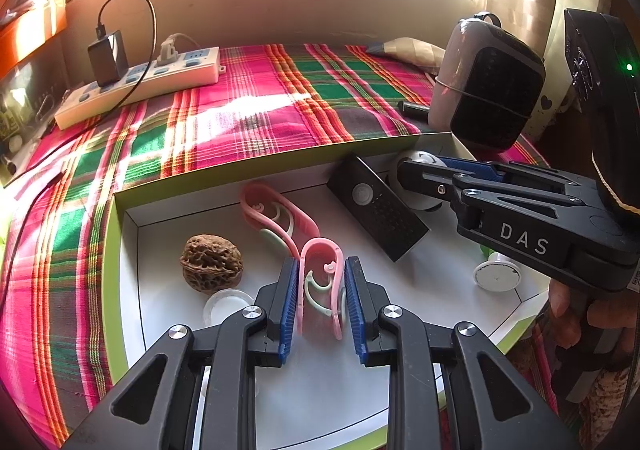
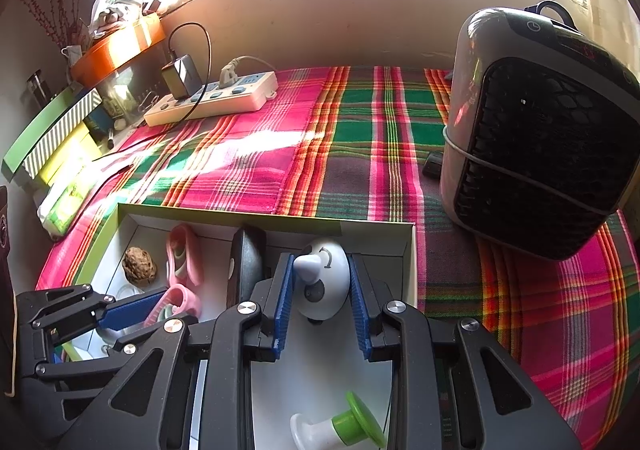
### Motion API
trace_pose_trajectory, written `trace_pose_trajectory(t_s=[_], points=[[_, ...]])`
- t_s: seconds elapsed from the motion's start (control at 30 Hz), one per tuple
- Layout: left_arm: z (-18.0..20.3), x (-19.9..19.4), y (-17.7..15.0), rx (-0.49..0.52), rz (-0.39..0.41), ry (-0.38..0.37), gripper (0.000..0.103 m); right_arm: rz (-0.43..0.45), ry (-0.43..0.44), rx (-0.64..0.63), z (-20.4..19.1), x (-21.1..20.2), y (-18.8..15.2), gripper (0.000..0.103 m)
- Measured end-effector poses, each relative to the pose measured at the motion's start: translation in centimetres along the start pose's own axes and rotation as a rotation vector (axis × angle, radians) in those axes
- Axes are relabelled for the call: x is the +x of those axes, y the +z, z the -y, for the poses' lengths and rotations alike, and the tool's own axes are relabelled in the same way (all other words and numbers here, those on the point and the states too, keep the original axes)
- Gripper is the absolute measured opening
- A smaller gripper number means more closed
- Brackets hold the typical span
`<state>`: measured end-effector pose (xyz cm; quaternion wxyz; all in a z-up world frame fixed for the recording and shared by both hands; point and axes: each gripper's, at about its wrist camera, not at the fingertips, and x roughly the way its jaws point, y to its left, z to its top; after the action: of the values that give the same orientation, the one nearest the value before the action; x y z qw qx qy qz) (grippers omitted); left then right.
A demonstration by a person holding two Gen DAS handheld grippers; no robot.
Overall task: Organize objects
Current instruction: 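Open the right tool to release the egg toy while the left tool releases the pink clip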
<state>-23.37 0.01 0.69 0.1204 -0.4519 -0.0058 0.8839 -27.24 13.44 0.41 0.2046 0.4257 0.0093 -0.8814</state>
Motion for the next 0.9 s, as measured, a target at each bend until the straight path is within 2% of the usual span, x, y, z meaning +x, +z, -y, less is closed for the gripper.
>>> trace_pose_trajectory(t_s=[0.37,0.9], points=[[-0.04,0.07,0.09,0.001,0.002,-0.001,0.024,0.001,0.002,0.009,-0.08,0.04,-0.08,0.028],[-0.23,-0.07,-0.2,-0.012,0.002,0.014,0.036,-0.004,-0.006,0.007,-0.32,0.08,-0.12,0.032]])
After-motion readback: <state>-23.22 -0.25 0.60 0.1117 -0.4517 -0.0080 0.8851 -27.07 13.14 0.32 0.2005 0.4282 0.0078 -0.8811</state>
